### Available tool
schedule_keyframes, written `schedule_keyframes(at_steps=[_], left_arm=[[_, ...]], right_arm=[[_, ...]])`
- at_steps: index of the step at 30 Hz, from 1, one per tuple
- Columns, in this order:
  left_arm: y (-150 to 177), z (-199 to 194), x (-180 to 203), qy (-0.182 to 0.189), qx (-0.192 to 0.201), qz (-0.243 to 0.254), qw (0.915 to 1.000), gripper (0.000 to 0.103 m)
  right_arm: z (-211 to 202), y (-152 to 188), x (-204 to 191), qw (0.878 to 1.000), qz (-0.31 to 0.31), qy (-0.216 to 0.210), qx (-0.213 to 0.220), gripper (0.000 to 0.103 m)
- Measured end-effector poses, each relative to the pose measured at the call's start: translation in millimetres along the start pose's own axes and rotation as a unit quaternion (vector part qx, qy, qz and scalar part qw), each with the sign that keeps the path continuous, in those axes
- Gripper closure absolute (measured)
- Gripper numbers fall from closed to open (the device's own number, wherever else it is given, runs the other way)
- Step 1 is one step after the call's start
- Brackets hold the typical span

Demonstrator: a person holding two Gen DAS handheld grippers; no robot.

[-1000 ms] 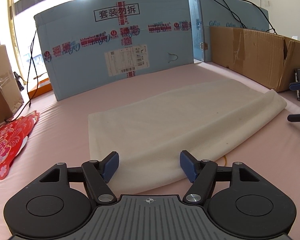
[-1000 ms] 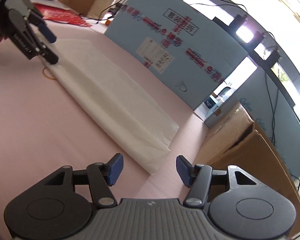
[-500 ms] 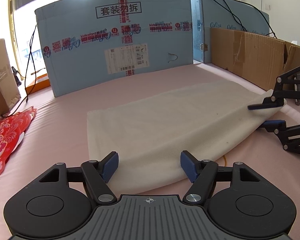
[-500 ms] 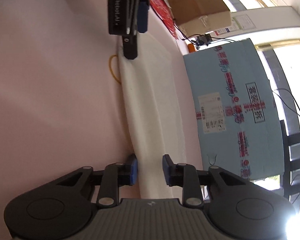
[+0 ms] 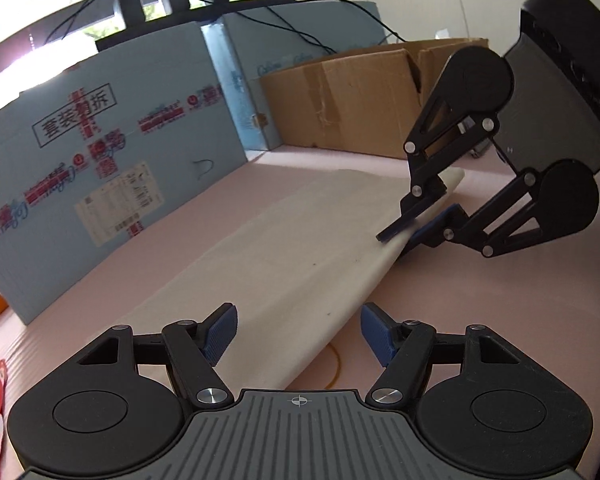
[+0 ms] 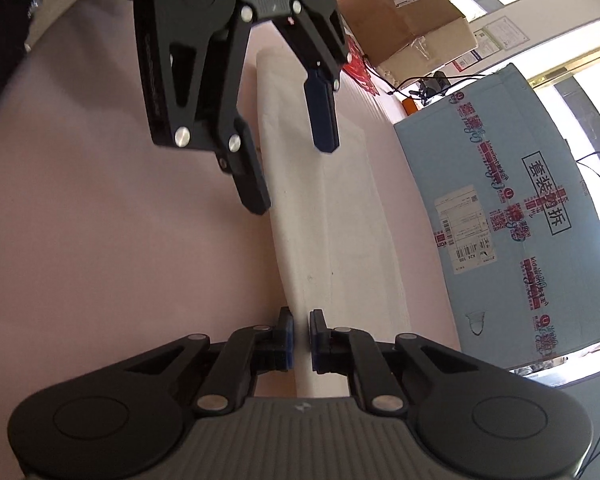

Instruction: Fold shopping bag

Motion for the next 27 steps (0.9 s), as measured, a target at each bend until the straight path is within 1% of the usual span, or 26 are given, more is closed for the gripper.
schedule_keyframes(at_steps=[1,3,4,5,7,8,9,10,11,12,13,15,16,17,18,19,20,21,23,26,27], left_arm=[[0,-2,1,0.013,0.0,0.003,0.9999,0.04],[3,-1,0,0.035,-0.008,0.006,0.9993,0.058],[5,2,-2,0.041,-0.017,0.004,0.999,0.063],[8,4,-5,0.049,-0.025,0.0,0.9985,0.071],[10,7,-15,0.07,-0.03,-0.024,0.9968,0.074],[11,9,-22,0.086,-0.035,-0.043,0.9947,0.077],[13,11,-29,0.101,-0.038,-0.06,0.9923,0.077],[14,13,-35,0.116,-0.041,-0.08,0.9892,0.077],[17,17,-46,0.14,-0.045,-0.113,0.9826,0.078],[20,19,-53,0.156,-0.047,-0.134,0.9775,0.078],[22,21,-59,0.168,-0.049,-0.155,0.9723,0.078],[32,27,-76,0.192,-0.049,-0.207,0.9581,0.078],[38,28,-81,0.199,-0.048,-0.23,0.9514,0.078],[42,28,-85,0.204,-0.048,-0.247,0.9461,0.078],[49,29,-90,0.21,-0.046,-0.27,0.9387,0.078],[52,29,-94,0.211,-0.044,-0.284,0.9342,0.078],[58,28,-98,0.21,-0.043,-0.303,0.9288,0.077],[61,27,-101,0.207,-0.041,-0.315,0.9251,0.077],[66,24,-106,0.197,-0.038,-0.329,0.9228,0.077],[69,20,-114,0.177,-0.03,-0.339,0.9234,0.076],[70,19,-116,0.173,-0.028,-0.342,0.9232,0.076]], right_arm=[[-7,0,1,1.0,0.015,-0.012,0.009,0.094],[-18,1,5,0.998,0.049,-0.035,0.026,0.094],[-22,4,7,0.996,0.066,-0.044,0.032,0.094],[-25,7,11,0.995,0.083,-0.05,0.037,0.094],[-26,15,19,0.989,0.123,-0.065,0.046,0.094],[-25,18,23,0.986,0.141,-0.075,0.049,0.093],[-24,24,29,0.982,0.163,-0.085,0.05,0.09],[-22,31,34,0.977,0.185,-0.094,0.049,0.088],[-20,37,39,0.972,0.207,-0.103,0.046,0.087],[-19,44,43,0.966,0.228,-0.112,0.045,0.086],[-18,55,50,0.954,0.267,-0.129,0.052,0.086],[-19,79,63,0.919,0.35,-0.168,0.075,0.086],[-22,91,68,0.899,0.387,-0.185,0.091,0.087],[-25,105,73,0.876,0.428,-0.196,0.105,0.087],[-27,116,74,0.859,0.457,-0.199,0.115,0.087],[-29,121,74,0.852,0.469,-0.2,0.12,0.087],[-30,124,74,0.848,0.477,-0.198,0.123,0.087],[-32,127,72,0.843,0.484,-0.197,0.126,0.087],[-37,134,72,0.83,0.505,-0.196,0.135,0.087],[-47,149,74,0.805,0.542,-0.185,0.155,0.087],[-51,154,75,0.794,0.557,-0.18,0.164,0.087]])
Point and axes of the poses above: each gripper's, at about its wrist camera, not at the fingertips, and z roughly the way its jaws point, x to its right, y to its underside, the point moved 2 cm from there along z, roughly the way its jaws point, and after that the axes turned 10 degrees about -y, right-handed, at the moved point
